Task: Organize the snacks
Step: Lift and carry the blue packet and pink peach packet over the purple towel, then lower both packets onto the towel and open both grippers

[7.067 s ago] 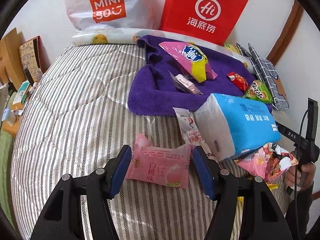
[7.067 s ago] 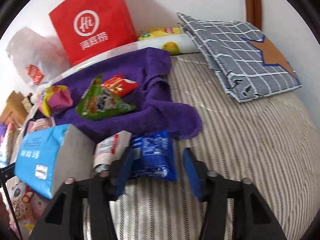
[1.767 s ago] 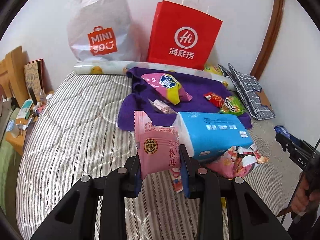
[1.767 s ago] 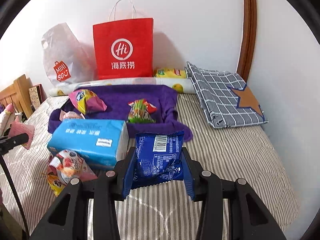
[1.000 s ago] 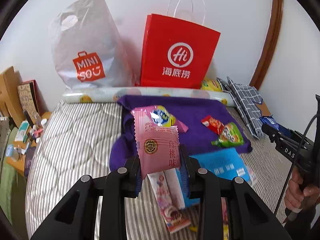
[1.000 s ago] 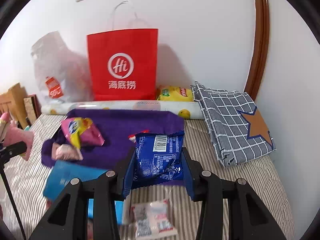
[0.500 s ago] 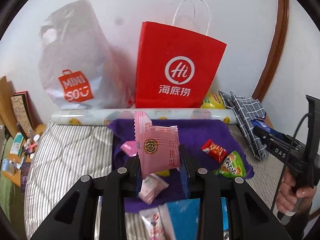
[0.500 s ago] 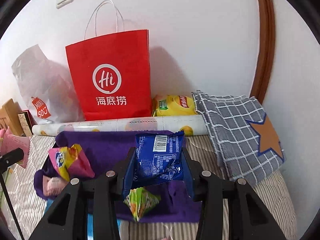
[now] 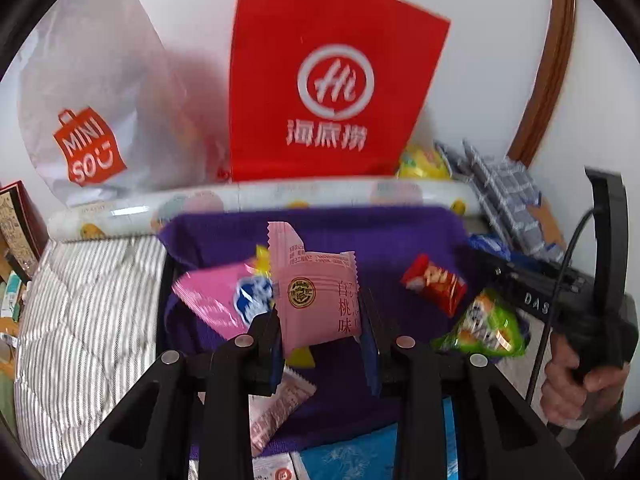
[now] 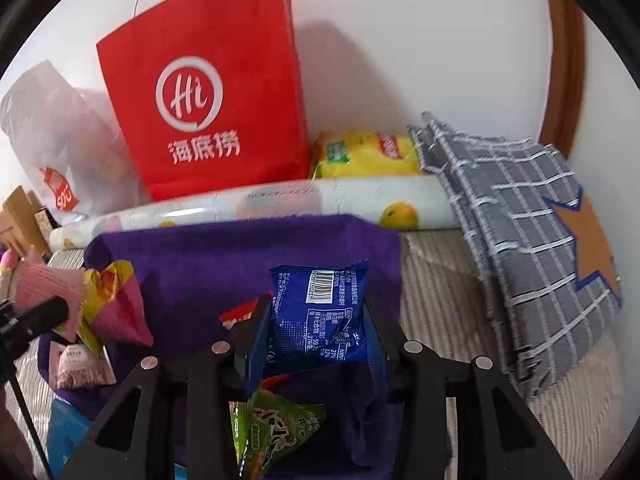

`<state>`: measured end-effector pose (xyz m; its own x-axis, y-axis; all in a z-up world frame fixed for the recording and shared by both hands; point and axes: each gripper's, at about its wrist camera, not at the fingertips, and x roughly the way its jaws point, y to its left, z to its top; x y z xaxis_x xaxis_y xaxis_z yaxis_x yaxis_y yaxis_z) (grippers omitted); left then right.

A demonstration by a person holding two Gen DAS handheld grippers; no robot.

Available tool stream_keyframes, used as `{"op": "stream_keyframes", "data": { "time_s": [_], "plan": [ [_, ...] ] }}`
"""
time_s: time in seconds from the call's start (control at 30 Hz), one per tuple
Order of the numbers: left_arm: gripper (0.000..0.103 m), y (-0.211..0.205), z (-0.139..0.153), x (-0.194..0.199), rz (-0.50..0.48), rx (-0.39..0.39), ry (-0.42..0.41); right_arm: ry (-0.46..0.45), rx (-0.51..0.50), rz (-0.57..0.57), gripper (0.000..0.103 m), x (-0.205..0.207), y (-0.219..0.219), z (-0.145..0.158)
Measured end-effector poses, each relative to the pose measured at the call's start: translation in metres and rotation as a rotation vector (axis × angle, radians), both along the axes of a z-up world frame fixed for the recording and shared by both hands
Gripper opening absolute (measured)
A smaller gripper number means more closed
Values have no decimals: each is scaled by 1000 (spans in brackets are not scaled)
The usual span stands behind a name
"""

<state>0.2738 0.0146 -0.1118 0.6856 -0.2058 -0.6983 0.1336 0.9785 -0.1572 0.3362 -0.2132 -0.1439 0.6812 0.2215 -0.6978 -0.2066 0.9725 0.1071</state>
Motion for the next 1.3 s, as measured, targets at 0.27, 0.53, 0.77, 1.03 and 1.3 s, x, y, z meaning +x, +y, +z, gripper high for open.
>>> {"op": "stream_keyframes", "data": {
  "time_s": [0.27, 0.53, 0.77, 1.03, 1.3],
  "plan": [
    [32, 10, -13, -2, 13, -21, 29, 7, 17, 17, 43, 2, 2, -8],
    [32, 17, -16, -3, 45, -31, 36, -37, -36, 17, 44, -5, 6, -7],
    [32, 20, -23, 0, 59, -52, 63, -31, -14, 13, 44, -3, 4, -7],
    [33, 18, -24, 0, 63, -37, 63, -35, -8, 13, 44, -3, 3, -7],
    [33, 17, -25, 1, 61, -31, 63, -38, -8, 18, 44, -4, 3, -5]
  ]
}}
